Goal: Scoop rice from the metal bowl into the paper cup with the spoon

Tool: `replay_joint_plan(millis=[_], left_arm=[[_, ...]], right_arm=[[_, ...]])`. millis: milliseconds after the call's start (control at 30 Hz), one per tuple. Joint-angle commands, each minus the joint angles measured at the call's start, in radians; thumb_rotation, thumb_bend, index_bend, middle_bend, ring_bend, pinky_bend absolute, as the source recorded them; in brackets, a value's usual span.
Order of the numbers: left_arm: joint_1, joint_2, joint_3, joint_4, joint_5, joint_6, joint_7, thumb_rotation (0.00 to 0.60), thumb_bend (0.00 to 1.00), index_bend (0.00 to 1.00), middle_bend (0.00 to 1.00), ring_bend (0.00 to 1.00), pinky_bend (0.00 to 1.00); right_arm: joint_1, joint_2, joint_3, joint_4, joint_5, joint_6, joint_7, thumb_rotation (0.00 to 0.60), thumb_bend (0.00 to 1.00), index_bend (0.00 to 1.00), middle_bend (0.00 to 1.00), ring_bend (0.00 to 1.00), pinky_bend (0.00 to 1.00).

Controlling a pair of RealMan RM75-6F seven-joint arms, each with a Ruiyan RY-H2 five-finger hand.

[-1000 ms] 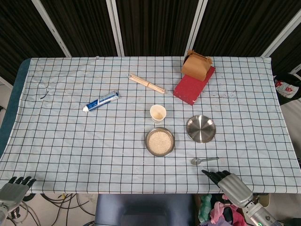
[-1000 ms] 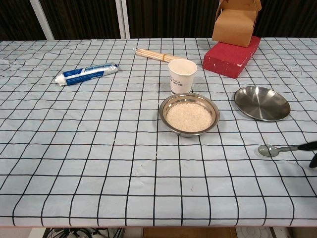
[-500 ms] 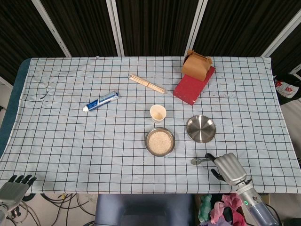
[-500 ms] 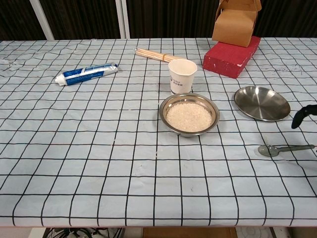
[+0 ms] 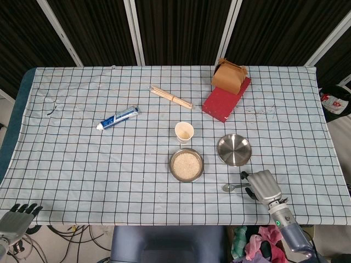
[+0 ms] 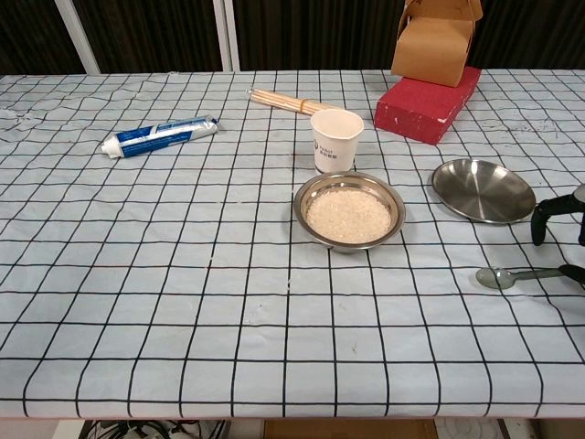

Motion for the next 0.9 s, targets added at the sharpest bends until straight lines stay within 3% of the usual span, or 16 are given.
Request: replay_joint_plan(millis=[33, 900], left_arm=[[0.001, -0.002, 0.0, 0.0, -0.001, 0.002, 0.001, 0.6, 0.06, 0.0, 0.0, 0.0, 0.0], [0.003, -0.004, -0.002, 0.0, 0.004, 0.005, 0.005, 0.6, 0.06, 0.0, 0.0, 0.0, 0.0]], right_arm=[[-0.003, -0.004, -0.002, 0.014, 0.006, 0.004, 0.013, 0.6, 0.31, 0.46, 1.0, 1.0, 1.0], [-0.001, -0.054, -0.012, 0.1, 0.041, -0.009, 0.033, 0.6, 0.31, 0.48, 1.0, 1.0, 1.0]])
